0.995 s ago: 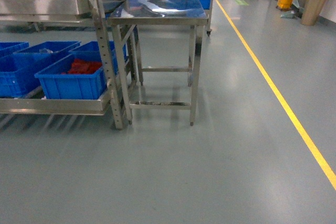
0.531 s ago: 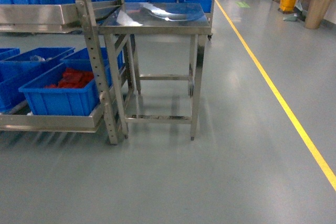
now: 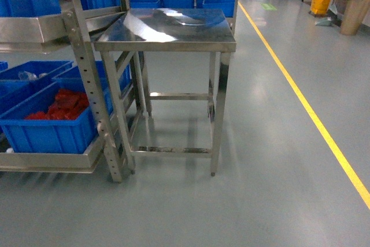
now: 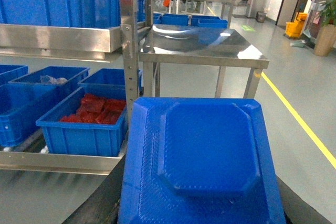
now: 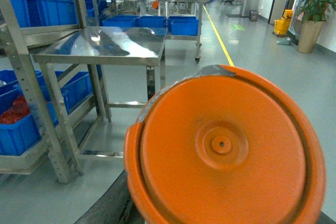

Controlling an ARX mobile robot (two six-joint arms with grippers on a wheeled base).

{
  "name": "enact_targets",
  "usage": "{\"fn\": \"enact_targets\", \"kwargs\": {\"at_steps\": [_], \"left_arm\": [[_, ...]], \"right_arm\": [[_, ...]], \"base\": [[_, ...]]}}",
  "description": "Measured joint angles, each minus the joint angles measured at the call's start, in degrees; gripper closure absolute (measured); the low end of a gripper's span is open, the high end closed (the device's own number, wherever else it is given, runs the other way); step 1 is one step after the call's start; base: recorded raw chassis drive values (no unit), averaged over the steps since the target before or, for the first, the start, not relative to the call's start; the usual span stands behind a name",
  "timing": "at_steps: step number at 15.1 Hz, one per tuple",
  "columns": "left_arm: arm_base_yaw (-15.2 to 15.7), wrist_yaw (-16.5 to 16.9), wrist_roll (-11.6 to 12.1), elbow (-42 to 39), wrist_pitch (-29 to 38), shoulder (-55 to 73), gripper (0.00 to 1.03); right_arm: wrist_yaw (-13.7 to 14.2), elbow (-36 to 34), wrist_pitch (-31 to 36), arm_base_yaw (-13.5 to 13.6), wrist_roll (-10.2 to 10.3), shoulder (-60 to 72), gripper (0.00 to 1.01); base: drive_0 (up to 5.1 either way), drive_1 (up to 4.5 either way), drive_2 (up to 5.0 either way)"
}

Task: Sort blue parts and orange caps into right shelf containers

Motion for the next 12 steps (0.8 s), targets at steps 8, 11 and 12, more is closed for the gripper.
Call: {"fn": "enact_targets", "kwargs": {"at_steps": [8,11,12], "left_arm": [[0.0,0.0,0.0,0.0,0.2,0.0,0.61],[0.0,0.0,0.0,0.0,0.1,0.0,0.61],[0.0,-0.2,0.0,0.0,0.2,0.0,0.61]], "right_arm": [[0.0,0.0,0.1,0.0,0.0,0.0,0.58],[0.0,0.0,0.0,0.0,0.0,0.0,0.58],[0.0,0.0,0.4,0.0,0.0,0.0,0.58]], "base": [[0.0,4.36,-4.3],[0.0,4.37,-4.3],[0.1,4.46,-4.2]]}}
